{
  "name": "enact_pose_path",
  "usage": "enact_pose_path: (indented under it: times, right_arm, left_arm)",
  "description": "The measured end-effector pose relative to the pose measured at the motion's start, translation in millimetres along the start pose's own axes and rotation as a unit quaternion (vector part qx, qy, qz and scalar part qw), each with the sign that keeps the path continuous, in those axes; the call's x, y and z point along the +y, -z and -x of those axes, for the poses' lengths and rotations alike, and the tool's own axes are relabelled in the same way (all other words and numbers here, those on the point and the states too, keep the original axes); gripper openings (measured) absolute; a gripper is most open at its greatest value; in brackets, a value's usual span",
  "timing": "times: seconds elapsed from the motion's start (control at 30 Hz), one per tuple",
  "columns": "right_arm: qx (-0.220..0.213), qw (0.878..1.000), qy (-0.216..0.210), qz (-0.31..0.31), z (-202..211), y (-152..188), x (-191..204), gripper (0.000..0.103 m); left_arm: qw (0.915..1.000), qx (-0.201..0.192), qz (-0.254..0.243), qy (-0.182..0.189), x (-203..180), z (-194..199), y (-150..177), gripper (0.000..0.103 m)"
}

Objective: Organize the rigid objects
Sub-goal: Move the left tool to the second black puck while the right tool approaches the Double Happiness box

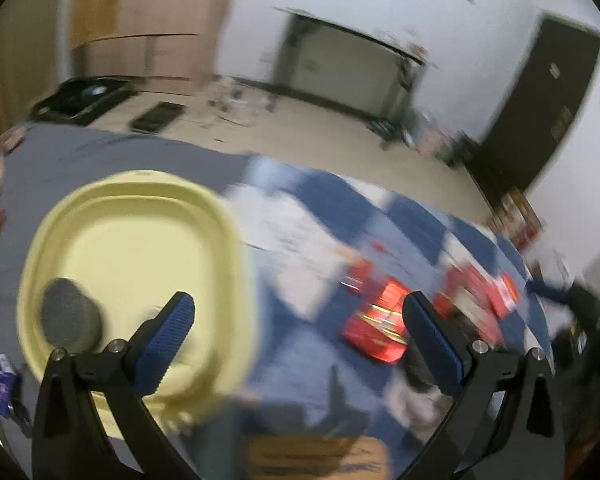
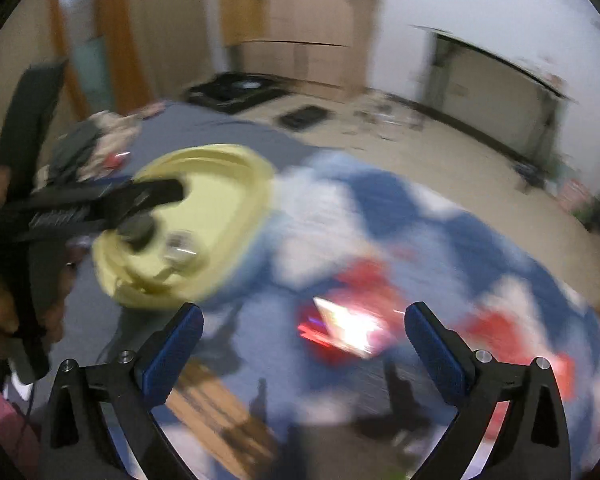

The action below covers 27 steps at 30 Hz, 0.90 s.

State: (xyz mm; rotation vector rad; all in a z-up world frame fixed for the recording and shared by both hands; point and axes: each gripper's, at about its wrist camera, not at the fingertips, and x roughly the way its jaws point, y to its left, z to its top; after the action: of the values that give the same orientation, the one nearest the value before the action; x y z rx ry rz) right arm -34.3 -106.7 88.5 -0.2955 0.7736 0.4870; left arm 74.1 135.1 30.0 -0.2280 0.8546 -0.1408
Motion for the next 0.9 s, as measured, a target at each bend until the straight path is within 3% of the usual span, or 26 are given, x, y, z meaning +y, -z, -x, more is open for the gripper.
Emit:
enact_pose_path:
  times: [0.1,0.17,0.27,0.37,0.5,0.67,0.9]
  right_arm:
    - [0.011,0.997,0.068,-0.034,36.2,25.0,-63.9,0.103]
    - [0.014,0.992,0.1,-0.077,56.7,44.8,-103.0,0.103]
    - [0.005,0.983,0.093,-0.158,69.6,70.6,-145.0,0.103]
    - [0.006,0.979,0.059,-0.197,63.0,95.2,-172.7,0.103]
    - [0.04,0.983,0.067,-0.168,47.1,108.0,-196.0,0.103]
    - [0.059,0.978,0.055,-0.191,24.9,105.2,-228.0,0.103]
    - [0.06,0.988,0.062,-0.129,-14.9,93.6,-224.8,0.103]
  left_arm:
    - [0.9979,0.054,-0.031,0.017,-44.8,-8.8,5.3,0.103]
    - [0.9954,0.069,-0.065,0.009,-72.2,-8.9,11.1,0.103]
    - [0.9913,0.052,-0.12,0.013,-103.9,-12.5,22.9,0.103]
    - [0.9846,0.06,-0.162,0.03,-121.8,-30.1,41.6,0.103]
    - [0.9796,0.076,-0.179,0.051,-135.1,-43.5,52.7,0.103]
    - [0.9791,0.098,-0.171,0.048,-145.3,-61.6,59.1,0.103]
    - [0.9818,0.116,-0.142,0.052,-151.2,-90.0,62.5,0.103]
